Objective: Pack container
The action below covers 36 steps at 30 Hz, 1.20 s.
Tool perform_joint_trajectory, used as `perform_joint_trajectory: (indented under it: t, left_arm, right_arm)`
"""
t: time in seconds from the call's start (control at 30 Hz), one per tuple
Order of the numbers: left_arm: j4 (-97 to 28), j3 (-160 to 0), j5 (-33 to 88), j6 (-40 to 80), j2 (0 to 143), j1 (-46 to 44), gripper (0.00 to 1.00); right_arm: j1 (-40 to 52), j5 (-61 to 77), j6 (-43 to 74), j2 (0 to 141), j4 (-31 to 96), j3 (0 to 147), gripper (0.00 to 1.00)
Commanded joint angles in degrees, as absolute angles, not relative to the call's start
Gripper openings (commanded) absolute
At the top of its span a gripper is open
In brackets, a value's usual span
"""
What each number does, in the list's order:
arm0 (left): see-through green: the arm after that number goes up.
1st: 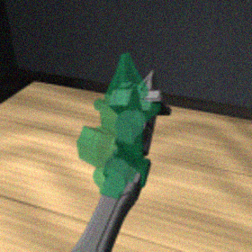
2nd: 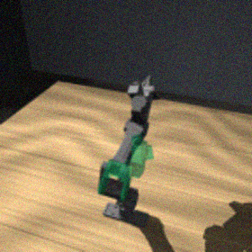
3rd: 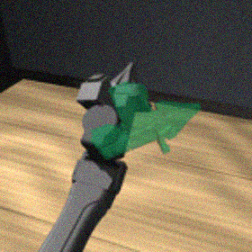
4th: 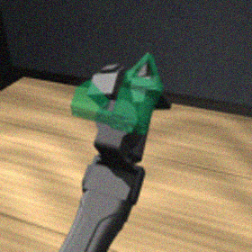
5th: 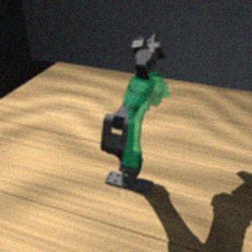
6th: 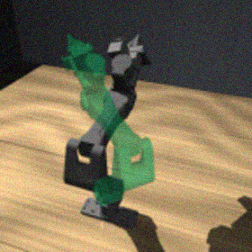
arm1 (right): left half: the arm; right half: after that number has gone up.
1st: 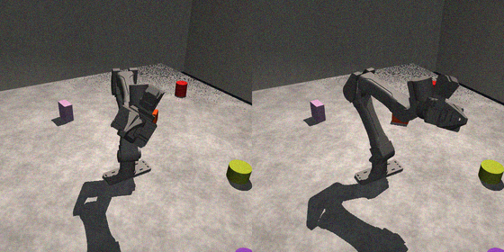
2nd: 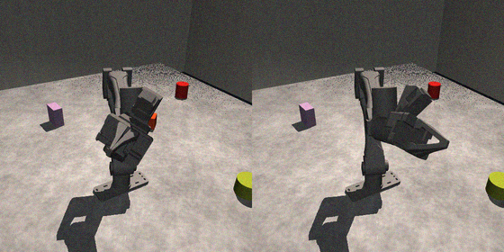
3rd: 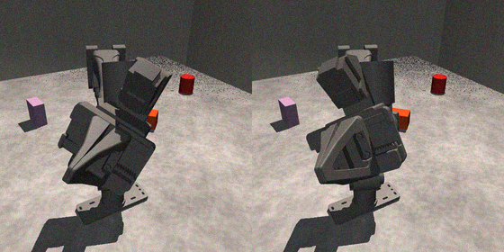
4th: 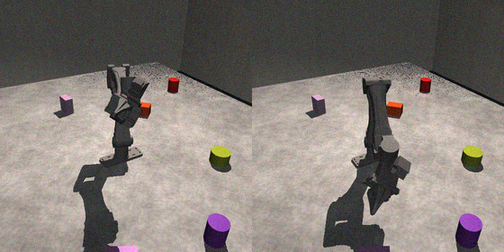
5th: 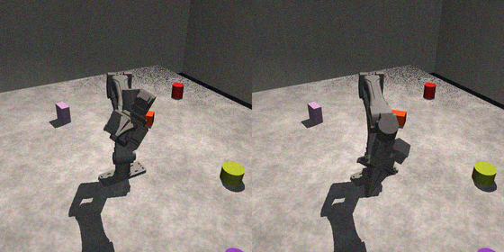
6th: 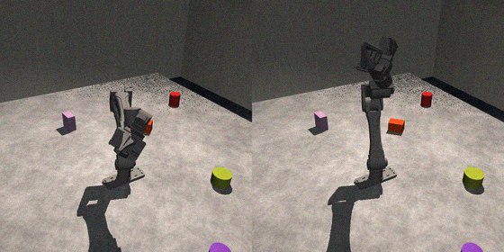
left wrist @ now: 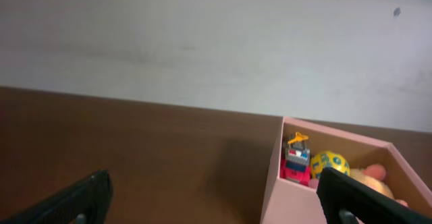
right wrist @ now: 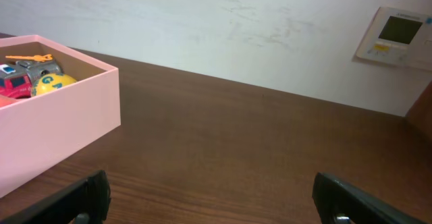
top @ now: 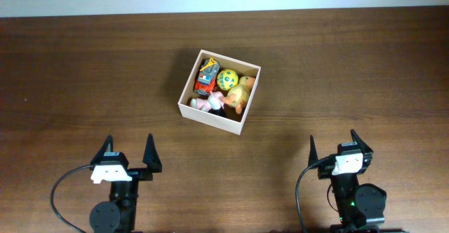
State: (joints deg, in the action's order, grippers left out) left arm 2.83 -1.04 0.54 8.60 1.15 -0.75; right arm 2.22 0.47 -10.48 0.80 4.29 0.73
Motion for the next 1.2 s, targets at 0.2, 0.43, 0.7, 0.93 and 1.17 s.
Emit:
perform_joint_trajectory:
  t: [0.2,0.43,0.7,0.93,1.17]
  left_arm:
    - [-4.75,-0.47,-0.21,7.6,0.34,-0.97,0.99]
    - [-4.75,-0.49,-0.19,7.44,0.34,-0.97,0.99]
    - [-4.75,-0.49,-0.19,7.44,0.34,-0.97,0.99]
    - [-4.75,-0.49,-0.19,7.44,0.34,-0.97,0.99]
    - [-4.75,-0.49,-0.19,7.44,0.34,-0.97,0.99]
  right_arm:
    - [1.76,0.99,-10.04,0.32,4.45,0.32,0.99]
    - [1.76,0.99,-10.04,0.32,4.45,0.32,0.99]
    - [1.76,0.99,-10.04,0.32,4.45,0.32,0.99]
    - [1.76,0.99,-10.04,0.32,4.45,0.32,0.99]
    - [1.76,0.99,-10.04,0.32,4.45,0.32,0.99]
